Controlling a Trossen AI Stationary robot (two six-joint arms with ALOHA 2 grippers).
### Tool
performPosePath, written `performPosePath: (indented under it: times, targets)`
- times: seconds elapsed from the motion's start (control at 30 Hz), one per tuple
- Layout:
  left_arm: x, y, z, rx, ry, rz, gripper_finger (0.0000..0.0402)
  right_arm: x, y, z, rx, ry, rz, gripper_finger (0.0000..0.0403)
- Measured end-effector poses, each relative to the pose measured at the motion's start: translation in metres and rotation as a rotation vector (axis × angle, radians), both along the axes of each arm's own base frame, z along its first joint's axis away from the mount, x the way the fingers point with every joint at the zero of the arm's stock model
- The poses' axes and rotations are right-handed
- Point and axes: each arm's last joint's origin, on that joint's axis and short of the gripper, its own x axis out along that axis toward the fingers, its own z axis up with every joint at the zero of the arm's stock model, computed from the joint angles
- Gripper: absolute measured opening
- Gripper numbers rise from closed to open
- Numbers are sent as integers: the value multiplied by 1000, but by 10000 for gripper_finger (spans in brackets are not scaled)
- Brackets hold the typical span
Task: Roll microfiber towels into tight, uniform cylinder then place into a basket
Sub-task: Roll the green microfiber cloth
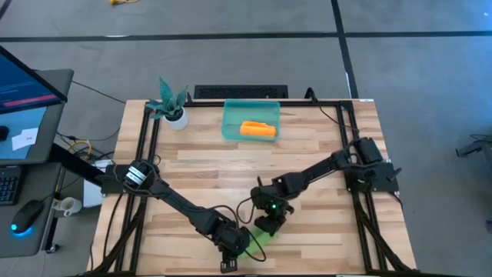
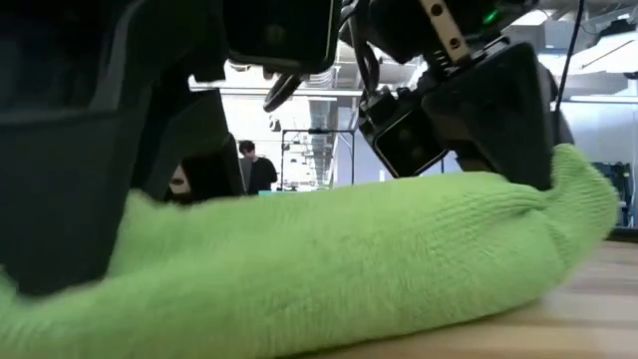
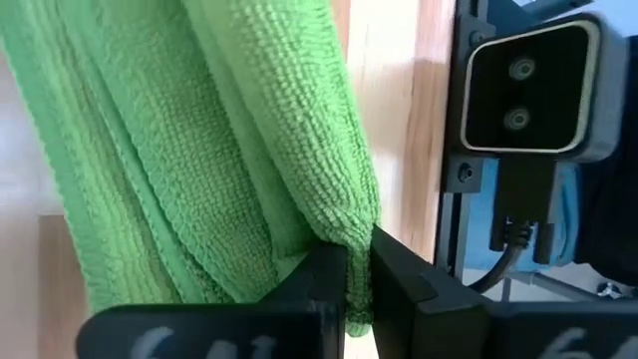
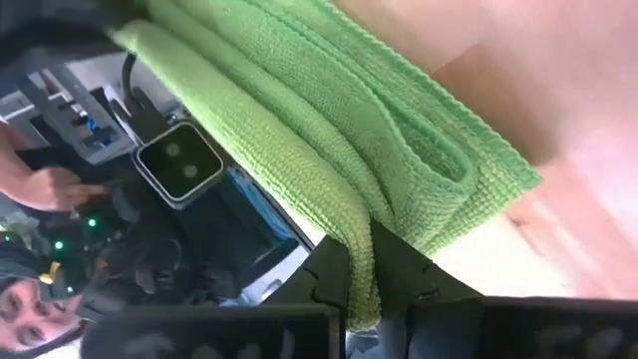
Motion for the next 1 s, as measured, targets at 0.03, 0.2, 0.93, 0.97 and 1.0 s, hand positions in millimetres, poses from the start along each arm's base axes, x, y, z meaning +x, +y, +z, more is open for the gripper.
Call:
performPosePath:
  times: [0.03, 0.2, 0.93, 0.97, 1.0]
  targets:
    - [0, 0, 3, 5, -11, 0, 13, 1, -3, 0, 3, 5, -6, 43]
    - [-8, 7, 20, 134, -60, 25, 13, 3, -16, -15, 5, 72, -34, 43]
    - [-14, 13, 21, 258, -47, 16, 13, 5, -6, -36, -17, 20, 47, 137]
    - [-14, 14, 21, 261, -44, 15, 13, 5, -5, -36, -16, 17, 51, 150]
    - [-15, 14, 21, 265, -40, 14, 13, 5, -4, -36, -13, 12, 54, 162]
